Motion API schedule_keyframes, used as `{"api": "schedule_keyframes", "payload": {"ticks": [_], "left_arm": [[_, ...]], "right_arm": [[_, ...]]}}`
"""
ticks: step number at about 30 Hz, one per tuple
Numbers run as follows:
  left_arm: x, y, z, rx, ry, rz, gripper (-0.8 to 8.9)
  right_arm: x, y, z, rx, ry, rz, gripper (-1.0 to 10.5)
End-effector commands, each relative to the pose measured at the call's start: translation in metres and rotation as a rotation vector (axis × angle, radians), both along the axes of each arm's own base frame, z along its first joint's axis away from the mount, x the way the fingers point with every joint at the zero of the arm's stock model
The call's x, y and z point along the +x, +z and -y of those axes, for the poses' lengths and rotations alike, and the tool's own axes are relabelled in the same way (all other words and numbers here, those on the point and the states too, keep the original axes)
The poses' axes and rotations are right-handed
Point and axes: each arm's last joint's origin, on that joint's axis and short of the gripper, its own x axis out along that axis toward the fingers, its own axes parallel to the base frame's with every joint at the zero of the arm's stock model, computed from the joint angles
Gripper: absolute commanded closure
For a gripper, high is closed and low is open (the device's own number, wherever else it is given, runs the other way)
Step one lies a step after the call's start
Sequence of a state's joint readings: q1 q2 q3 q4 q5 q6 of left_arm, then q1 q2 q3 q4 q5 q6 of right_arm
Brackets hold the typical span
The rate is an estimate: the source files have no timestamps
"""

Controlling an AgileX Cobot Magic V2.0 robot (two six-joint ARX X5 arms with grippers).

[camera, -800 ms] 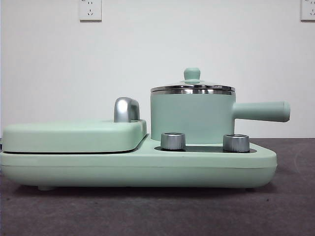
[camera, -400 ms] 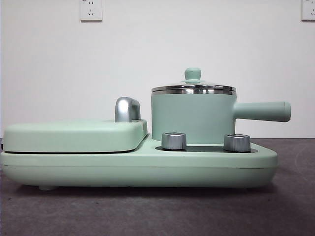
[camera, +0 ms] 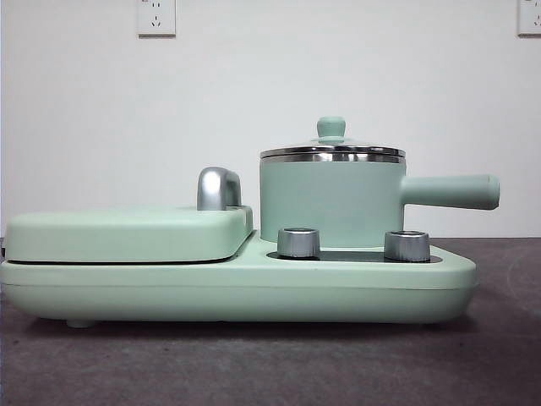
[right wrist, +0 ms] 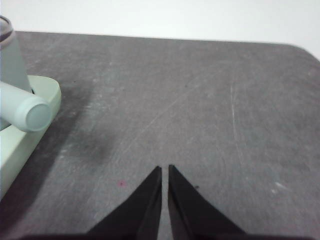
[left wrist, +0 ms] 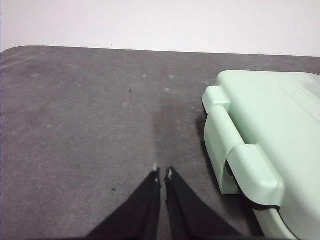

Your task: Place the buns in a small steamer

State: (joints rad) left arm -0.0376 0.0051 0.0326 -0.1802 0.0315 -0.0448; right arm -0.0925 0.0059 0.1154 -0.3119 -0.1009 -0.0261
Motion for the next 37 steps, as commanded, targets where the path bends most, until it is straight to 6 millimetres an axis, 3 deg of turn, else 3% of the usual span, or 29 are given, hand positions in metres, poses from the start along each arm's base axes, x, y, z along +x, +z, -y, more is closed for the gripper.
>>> {"api": "schedule_keyframes", "payload": {"ticks": [1,5,15,37], "left_arm": [[0.001,-0.007,0.0,-0.003,0.0,-0.024,7.93],[0.001,-0.007,0.0,-0.003,0.0,-0.024,7.93],[0.001,-0.007,0.0,-0.003,0.0,-0.024,7.93],[0.001,-0.007,0.0,-0.003,0.0,-0.024,7.93]], "right_arm": [[0.004,-0.007,0.0,-0.023,0.005,0.047,9.3],[0.008,-0.022,0.002,-0.032,-0.019,0.03,9.3],[0.009,-0.012,0.002,-0.05,-0.024,0.132,9.3],[0.009,-0.009,0.001,0.005,-0.018,0.165,9.3]]}}
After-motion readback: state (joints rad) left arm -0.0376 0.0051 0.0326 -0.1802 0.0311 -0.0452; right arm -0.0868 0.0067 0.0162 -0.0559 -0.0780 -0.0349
